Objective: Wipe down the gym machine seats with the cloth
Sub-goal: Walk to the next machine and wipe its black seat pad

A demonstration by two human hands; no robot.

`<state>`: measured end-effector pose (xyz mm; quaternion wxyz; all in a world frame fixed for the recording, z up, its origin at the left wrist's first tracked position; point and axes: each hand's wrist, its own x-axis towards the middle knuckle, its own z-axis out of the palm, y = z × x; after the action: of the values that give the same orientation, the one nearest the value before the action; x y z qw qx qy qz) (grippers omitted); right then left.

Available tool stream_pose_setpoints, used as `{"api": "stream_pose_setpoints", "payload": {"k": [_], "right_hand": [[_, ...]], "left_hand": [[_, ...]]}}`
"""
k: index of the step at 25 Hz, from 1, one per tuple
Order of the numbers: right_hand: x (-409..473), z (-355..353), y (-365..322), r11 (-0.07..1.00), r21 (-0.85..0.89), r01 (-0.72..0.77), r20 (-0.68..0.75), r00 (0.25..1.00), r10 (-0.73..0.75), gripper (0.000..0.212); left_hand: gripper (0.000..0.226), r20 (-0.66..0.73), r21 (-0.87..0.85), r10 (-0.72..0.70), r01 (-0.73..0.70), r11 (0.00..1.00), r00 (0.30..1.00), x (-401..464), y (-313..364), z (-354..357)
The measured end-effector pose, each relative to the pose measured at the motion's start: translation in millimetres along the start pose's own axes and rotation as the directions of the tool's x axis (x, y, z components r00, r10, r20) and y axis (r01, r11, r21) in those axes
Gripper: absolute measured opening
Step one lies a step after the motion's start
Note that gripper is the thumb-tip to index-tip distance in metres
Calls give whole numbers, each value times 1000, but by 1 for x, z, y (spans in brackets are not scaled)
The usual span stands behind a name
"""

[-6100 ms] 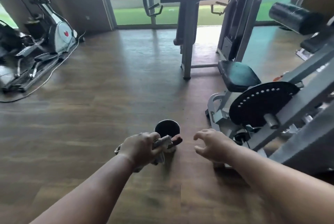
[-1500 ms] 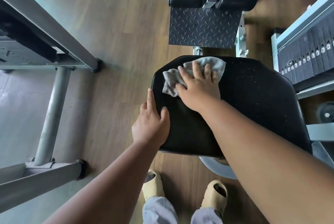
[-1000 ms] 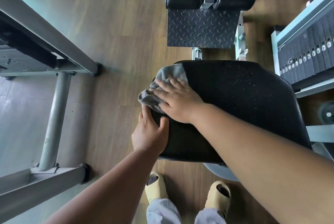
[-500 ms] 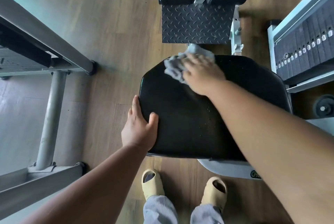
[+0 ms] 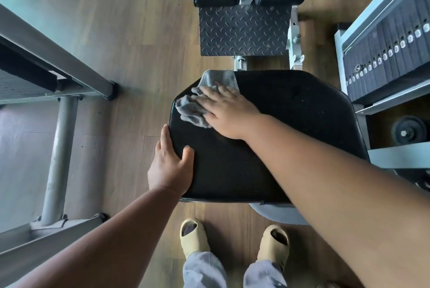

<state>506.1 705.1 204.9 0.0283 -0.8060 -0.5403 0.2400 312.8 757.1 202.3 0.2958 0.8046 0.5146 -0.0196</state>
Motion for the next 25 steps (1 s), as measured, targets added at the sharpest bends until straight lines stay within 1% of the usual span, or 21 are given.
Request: {"api": "stream_pose_setpoints", "payload": {"k": [1,2,4,5,6,7,8,10,11,12,13,14,16,17,18,19,20,22,23,24,25], "right_hand": [[-13,0,20,1000,0,-12,-11,1000,12,54],[-27,0,43,997,21,-71,-43,996,72,53],[-41,-2,87,953,76,-292,-126,946,300,52],[-38,-3,98,913,91,-399,-131,904,408,53],[-26,-2,96,883,100,-459,-114,876,469,57],[-14,-3,83,886,86,-455,-102,881,462,62],[-4,-3,65,917,69,-392,-99,912,397,65],[-7,-5,39,977,62,-206,-54,976,209,56],[-21,-6,41,991,72,-117,-48,992,120,54],[-40,-6,54,994,81,-79,-52,995,83,52],[-64,-9,71,991,83,-108,-66,991,114,51],[-85,-5,94,977,83,-197,-98,974,205,50],[-109,-2,131,888,115,-445,-175,871,459,50],[-105,-2,136,833,130,-538,-182,813,554,51],[-90,-3,132,797,154,-583,-182,777,603,53],[-69,-5,119,791,174,-586,-170,774,610,55],[-49,-7,100,827,169,-535,-159,814,559,56],[-32,-8,65,933,143,-332,-146,925,351,54],[-39,-7,58,966,123,-226,-129,962,241,53],[-58,-2,60,979,110,-172,-117,976,184,52],[-83,4,69,981,103,-166,-117,977,178,52]], "left_hand": [[80,11,6,-2,2,1000,1000,1,1,-1],[79,26,33,-4,3,999,1000,2,2,-2],[78,37,165,-6,0,986,999,0,4,-4],[78,28,248,-7,-1,969,1000,0,6,-6],[78,13,319,4,-8,948,1000,0,11,-8],[79,-4,366,40,-35,930,999,4,17,-9],[78,-17,390,95,-81,917,995,12,27,-8],[77,-6,391,193,-175,903,981,38,52,0],[76,21,393,224,-214,894,974,53,63,7],[75,57,410,258,-258,875,964,64,72,13],[76,87,436,298,-305,847,951,72,77,19],[76,102,457,335,-343,821,937,77,78,25],[76,81,469,363,-357,808,928,79,74,32],[76,68,466,366,-354,811,928,79,73,34],[76,60,467,367,-351,812,928,80,72,34],[77,56,470,367,-349,811,929,80,72,34],[77,55,472,365,-346,811,929,80,72,33],[77,54,467,364,-345,814,930,81,72,32],[76,49,464,364,-344,816,930,81,71,32],[76,49,464,369,-349,814,928,81,72,32],[75,49,463,370,-349,814,928,80,72,32]]}}
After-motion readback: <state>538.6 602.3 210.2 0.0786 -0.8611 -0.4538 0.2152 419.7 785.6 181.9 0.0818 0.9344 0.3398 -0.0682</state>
